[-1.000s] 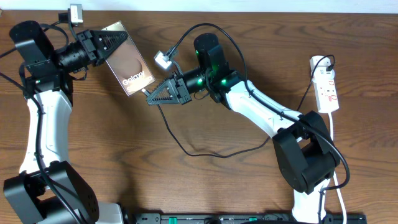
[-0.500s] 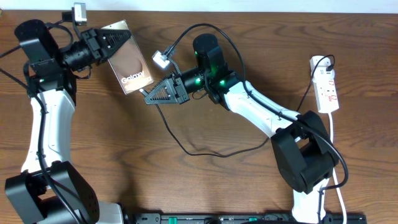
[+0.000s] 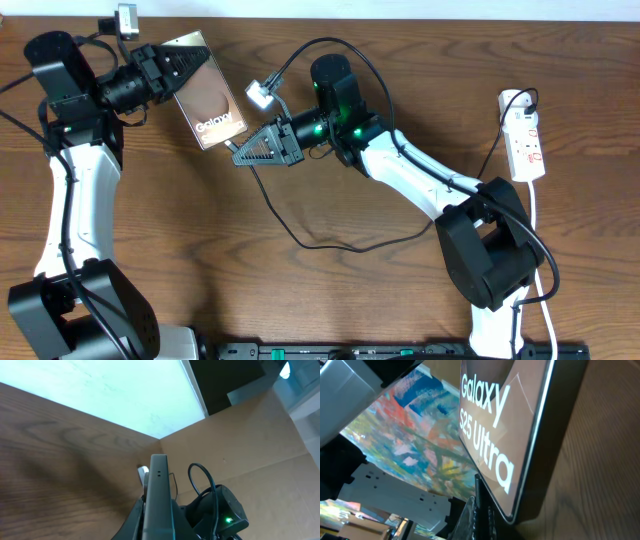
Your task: Plug charger to phone and switch on socket
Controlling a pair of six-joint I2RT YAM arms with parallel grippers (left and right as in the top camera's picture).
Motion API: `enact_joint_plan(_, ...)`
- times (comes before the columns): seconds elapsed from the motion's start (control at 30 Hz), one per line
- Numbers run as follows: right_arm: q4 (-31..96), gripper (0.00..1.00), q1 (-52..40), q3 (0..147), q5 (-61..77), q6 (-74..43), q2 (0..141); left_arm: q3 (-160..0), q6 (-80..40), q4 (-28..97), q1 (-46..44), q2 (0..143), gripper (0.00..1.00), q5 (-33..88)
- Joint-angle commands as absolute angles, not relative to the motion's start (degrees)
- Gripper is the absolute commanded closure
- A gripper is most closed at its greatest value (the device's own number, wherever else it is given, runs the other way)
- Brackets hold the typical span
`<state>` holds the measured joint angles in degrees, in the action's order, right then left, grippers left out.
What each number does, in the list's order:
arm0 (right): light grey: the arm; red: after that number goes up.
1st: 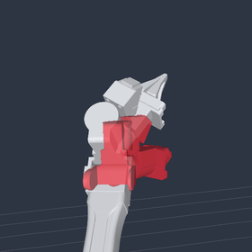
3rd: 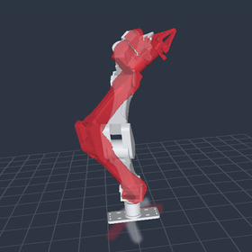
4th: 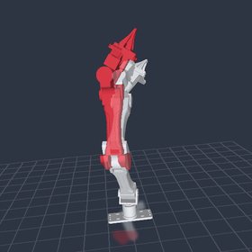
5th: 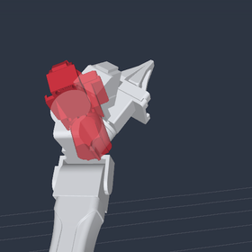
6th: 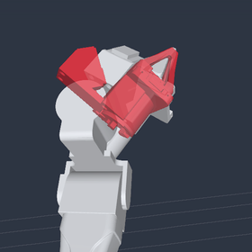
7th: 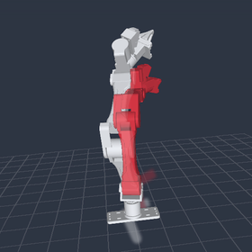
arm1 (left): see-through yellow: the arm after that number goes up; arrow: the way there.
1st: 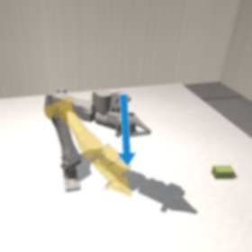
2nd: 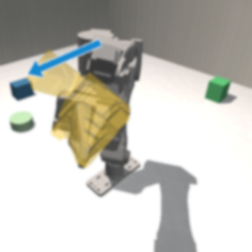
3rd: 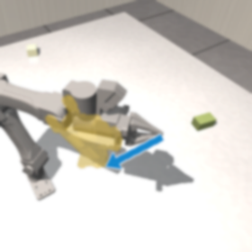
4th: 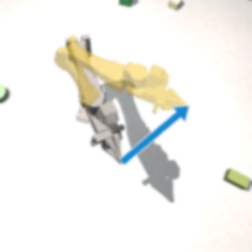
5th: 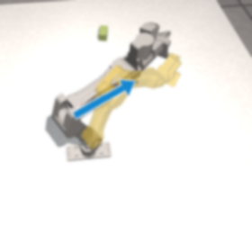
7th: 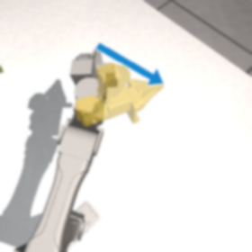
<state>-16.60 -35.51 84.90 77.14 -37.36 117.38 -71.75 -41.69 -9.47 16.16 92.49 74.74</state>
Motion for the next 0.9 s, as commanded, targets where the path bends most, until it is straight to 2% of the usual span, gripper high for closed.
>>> enact_joint_plan(0.0, -17.4, 0.99, -36.1, 85.8, 73.4, -38.3, 117.3, -72.0, -41.2, -9.6, 15.0, 92.3, 0.93, 75.5)
enact_joint_plan(0.87, -21.7, 0.99, -37.8, 85.8, 71.5, -42.0, 117.3, -72.0, -41.2, -9.6, 15.1, 92.3, 0.92, 74.5)
